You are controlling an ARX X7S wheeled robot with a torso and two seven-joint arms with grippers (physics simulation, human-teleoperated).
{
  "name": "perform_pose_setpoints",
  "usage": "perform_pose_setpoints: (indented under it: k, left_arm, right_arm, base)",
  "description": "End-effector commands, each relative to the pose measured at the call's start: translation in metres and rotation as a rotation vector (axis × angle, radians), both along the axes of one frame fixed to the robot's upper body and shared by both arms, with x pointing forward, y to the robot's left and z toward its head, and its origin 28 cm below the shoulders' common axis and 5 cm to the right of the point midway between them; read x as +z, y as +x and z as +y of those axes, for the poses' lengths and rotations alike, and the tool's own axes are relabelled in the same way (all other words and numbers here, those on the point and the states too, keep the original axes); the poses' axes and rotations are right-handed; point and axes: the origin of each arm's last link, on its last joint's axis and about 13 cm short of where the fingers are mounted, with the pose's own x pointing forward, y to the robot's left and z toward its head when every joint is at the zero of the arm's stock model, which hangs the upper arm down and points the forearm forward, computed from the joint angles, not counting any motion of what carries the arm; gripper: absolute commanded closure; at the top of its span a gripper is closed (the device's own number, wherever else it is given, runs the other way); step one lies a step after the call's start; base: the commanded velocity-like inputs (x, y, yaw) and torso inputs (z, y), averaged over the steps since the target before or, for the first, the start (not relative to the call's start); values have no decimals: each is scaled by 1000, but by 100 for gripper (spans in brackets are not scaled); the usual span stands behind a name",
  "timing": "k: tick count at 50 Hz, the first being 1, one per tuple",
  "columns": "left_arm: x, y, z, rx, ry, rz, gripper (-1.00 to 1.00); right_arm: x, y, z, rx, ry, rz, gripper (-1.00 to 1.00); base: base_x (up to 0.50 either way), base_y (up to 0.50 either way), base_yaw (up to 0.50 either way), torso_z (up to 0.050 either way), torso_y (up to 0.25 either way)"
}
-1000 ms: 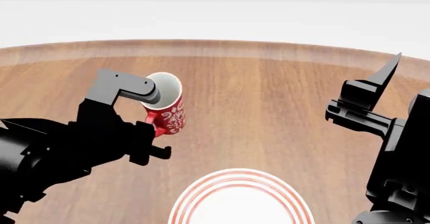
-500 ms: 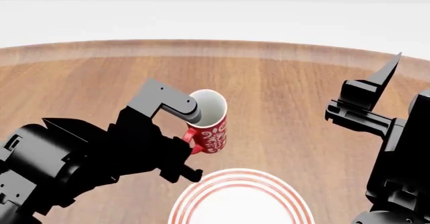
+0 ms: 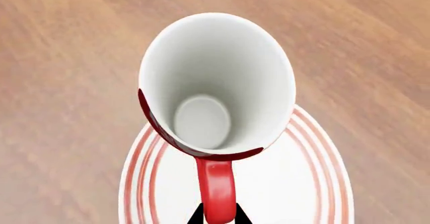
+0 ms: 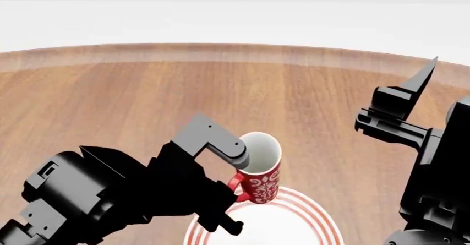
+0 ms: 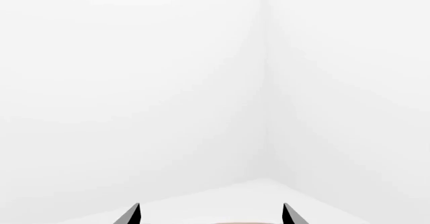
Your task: Pick up the red mug and put it on the plate
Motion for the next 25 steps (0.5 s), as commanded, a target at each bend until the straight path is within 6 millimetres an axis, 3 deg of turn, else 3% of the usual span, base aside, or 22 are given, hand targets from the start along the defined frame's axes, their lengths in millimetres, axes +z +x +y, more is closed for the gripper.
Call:
perform_pose_setpoints:
  k: [1, 25]
  left_arm:
    - [-7, 2, -6, -8, 15, 30, 100]
    - [-19, 5, -4, 49, 53, 108, 100]
  right_arm:
    - [0, 0, 0, 1, 1, 0, -100]
    - [0, 0, 1, 7, -2, -3, -100]
  base:
    - [0, 0, 0, 0, 0]
    - [0, 0, 0, 0, 0]
